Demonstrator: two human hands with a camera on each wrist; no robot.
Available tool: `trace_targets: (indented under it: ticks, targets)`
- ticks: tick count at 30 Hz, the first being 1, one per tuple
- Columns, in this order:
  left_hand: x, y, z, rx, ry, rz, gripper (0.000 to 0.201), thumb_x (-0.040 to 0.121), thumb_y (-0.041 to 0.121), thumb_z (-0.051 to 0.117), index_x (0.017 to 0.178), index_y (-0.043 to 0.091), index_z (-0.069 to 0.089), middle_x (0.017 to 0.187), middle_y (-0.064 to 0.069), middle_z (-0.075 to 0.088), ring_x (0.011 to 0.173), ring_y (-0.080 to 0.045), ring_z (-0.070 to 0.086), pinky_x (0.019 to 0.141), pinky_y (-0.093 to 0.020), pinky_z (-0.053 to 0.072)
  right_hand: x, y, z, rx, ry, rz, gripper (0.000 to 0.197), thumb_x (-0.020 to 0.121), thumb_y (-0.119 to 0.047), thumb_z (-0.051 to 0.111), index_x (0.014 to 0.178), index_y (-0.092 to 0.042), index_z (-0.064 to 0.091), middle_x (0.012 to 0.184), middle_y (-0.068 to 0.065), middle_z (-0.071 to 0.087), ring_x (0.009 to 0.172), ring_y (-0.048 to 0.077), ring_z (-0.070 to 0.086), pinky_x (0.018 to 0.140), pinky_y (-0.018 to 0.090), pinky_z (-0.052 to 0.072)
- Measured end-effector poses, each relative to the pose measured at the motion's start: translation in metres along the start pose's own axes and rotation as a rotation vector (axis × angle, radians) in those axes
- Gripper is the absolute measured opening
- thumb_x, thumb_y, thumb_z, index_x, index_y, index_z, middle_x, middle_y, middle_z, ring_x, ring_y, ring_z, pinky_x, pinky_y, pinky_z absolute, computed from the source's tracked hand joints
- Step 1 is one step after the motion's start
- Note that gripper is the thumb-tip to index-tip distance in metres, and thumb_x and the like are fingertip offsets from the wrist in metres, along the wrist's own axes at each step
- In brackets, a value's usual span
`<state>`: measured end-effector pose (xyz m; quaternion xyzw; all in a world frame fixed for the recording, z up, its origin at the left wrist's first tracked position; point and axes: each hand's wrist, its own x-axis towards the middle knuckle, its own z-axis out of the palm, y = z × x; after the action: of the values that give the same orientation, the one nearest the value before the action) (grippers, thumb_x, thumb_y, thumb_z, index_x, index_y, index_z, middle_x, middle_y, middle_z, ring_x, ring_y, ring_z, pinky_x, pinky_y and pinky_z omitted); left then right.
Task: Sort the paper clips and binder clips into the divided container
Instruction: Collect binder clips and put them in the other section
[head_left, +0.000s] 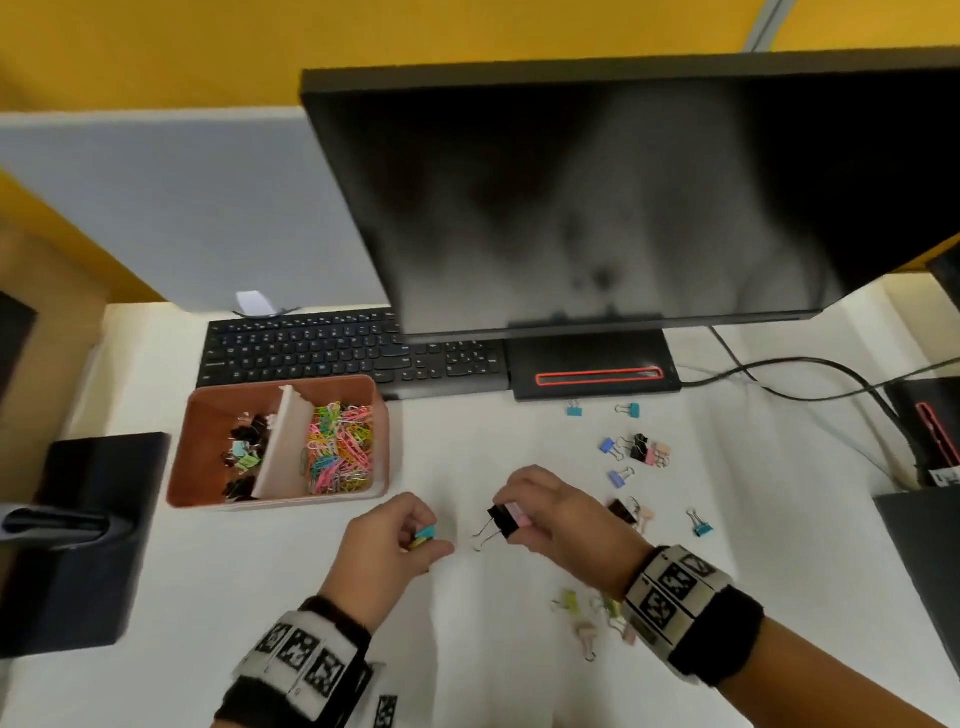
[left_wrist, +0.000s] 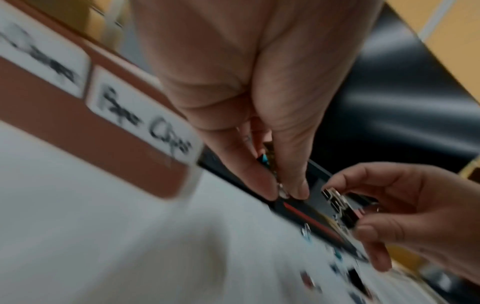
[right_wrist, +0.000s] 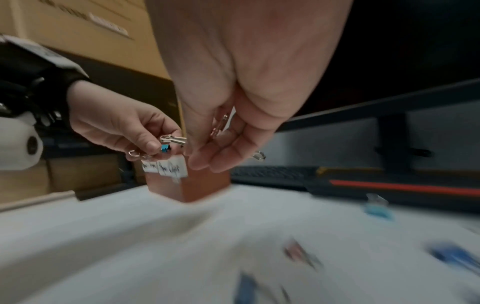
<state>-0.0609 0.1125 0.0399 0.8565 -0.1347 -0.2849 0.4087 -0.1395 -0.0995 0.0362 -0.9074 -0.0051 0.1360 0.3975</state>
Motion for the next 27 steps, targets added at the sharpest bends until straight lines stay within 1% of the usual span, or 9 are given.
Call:
trace_targets:
  ticks: [6,9,12,14,16,19,23,25,27]
  targets:
    - [-0.009,-0.026,-0.125,-0.105,0.322,-0.089,0.019,0.070,0.006,0.077,0.076,0.005,0.058,0.072,-0.016,0.064,0.055,-0.018,0.060,0.047,-0.016,0.051,0.092,-0.109,0.016,0.018,-0.034,-0.261,0.033,0.083,-0.016,0.063,0.115,-0.020,0.055,0.111,-0.009,0.047,0.094,0.013,0.053,0.088,0.026,0.044]
    - [0.009,-0.039,-0.168,-0.307,0.422,-0.187,0.026,0.088,0.024,0.060,0.084,-0.002,0.061,0.081,-0.020,0.064,0.058,-0.009,0.064,0.050,-0.017,0.052,0.150,-0.155,0.037,-0.004,-0.043,-0.308,0.036,0.083,-0.016,0.065,0.118,-0.018,0.055,0.119,-0.002,0.050,0.100,0.017,0.054,0.094,0.034,0.045]
    - [0.019,-0.039,-0.190,-0.520,0.290,-0.329,0.059,0.093,0.056,0.029,0.112,0.009,0.058,0.105,-0.007,0.063,0.097,-0.019,0.061,0.084,-0.033,0.050,0.195,-0.176,0.061,-0.051,-0.084,-0.259,0.043,0.084,-0.011,0.063,0.124,-0.021,0.051,0.127,-0.001,0.049,0.108,0.021,0.055,0.097,0.046,0.046]
    - [0.018,-0.038,-0.195,-0.517,0.226,-0.293,0.066,0.090,0.062,0.020,0.126,0.016,0.051,0.118,0.001,0.058,0.112,-0.018,0.053,0.098,-0.035,0.040,0.208,-0.181,0.071,-0.057,-0.117,-0.227,0.052,0.085,-0.010,0.062,0.132,-0.022,0.044,0.138,0.000,0.040,0.112,0.020,0.055,0.100,0.047,0.044]
    - [0.014,-0.038,-0.192,-0.476,0.234,-0.185,0.066,0.088,0.066,0.022,0.126,0.022,0.053,0.119,0.007,0.059,0.116,-0.014,0.053,0.100,-0.034,0.038,0.205,-0.178,0.072,-0.051,-0.103,-0.210,0.053,0.087,-0.016,0.061,0.135,-0.024,0.040,0.146,-0.003,0.030,0.112,0.019,0.054,0.101,0.044,0.045]
    - [0.006,-0.034,-0.178,-0.320,0.269,0.019,0.059,0.082,0.072,0.027,0.111,0.032,0.061,0.110,0.014,0.064,0.108,-0.005,0.058,0.096,-0.033,0.043,0.176,-0.156,0.061,-0.034,-0.005,-0.218,0.034,0.087,-0.025,0.059,0.121,-0.026,0.053,0.136,-0.009,0.039,0.103,0.010,0.056,0.096,0.032,0.047]
    - [0.005,-0.001,-0.131,-0.189,0.206,0.240,0.027,0.093,0.041,0.042,0.096,0.025,0.063,0.094,0.007,0.067,0.088,-0.004,0.061,0.079,-0.023,0.049,0.109,-0.089,0.039,-0.041,0.169,-0.092,0.025,0.086,-0.030,0.061,0.112,-0.030,0.060,0.120,-0.011,0.050,0.113,0.005,0.048,0.099,0.022,0.036]
    - [0.012,0.014,-0.098,-0.159,0.112,0.304,0.012,0.091,0.027,0.053,0.098,0.025,0.062,0.094,0.007,0.065,0.085,-0.006,0.060,0.077,-0.024,0.051,0.071,-0.048,0.027,-0.133,0.262,0.047,0.031,0.085,-0.032,0.063,0.115,-0.029,0.058,0.120,-0.008,0.051,0.117,0.006,0.045,0.103,0.026,0.033]
    - [0.022,0.024,-0.059,-0.118,0.010,0.337,0.016,0.088,0.022,0.059,0.102,0.030,0.059,0.102,0.011,0.060,0.088,-0.005,0.057,0.076,-0.023,0.051,0.034,-0.008,0.013,-0.167,0.333,0.225,0.039,0.081,-0.034,0.067,0.118,-0.029,0.055,0.123,-0.006,0.050,0.120,0.012,0.044,0.106,0.030,0.033]
